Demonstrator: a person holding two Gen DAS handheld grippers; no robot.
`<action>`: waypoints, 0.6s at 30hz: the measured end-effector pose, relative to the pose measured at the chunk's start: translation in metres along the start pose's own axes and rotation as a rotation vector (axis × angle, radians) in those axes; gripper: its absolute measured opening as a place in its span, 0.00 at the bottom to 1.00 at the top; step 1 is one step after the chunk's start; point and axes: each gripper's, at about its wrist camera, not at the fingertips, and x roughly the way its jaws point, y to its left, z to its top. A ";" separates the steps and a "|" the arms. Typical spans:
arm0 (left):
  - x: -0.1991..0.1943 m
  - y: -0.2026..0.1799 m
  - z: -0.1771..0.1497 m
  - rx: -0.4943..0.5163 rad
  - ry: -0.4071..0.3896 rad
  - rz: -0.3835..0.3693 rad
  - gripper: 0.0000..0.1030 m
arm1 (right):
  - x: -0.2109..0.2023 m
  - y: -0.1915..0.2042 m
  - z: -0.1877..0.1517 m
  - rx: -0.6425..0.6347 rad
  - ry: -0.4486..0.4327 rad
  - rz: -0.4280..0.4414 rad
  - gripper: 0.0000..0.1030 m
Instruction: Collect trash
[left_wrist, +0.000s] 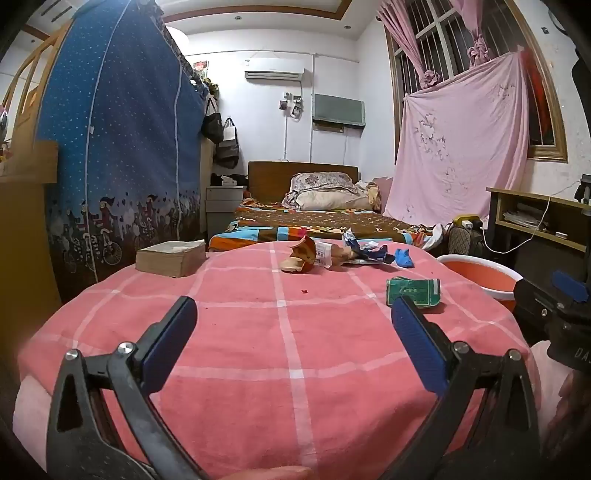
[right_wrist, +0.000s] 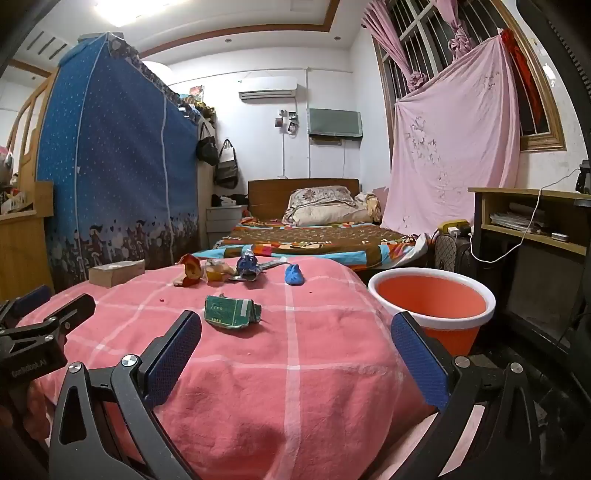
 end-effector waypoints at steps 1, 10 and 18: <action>0.000 0.000 0.000 0.000 0.000 0.000 0.85 | 0.000 0.000 0.000 -0.007 0.009 -0.001 1.00; 0.000 0.000 0.000 0.000 -0.002 -0.001 0.85 | 0.001 0.000 0.000 -0.005 0.004 -0.002 1.00; 0.000 0.000 0.000 0.000 -0.003 0.000 0.85 | 0.001 0.000 0.000 -0.002 0.003 0.000 1.00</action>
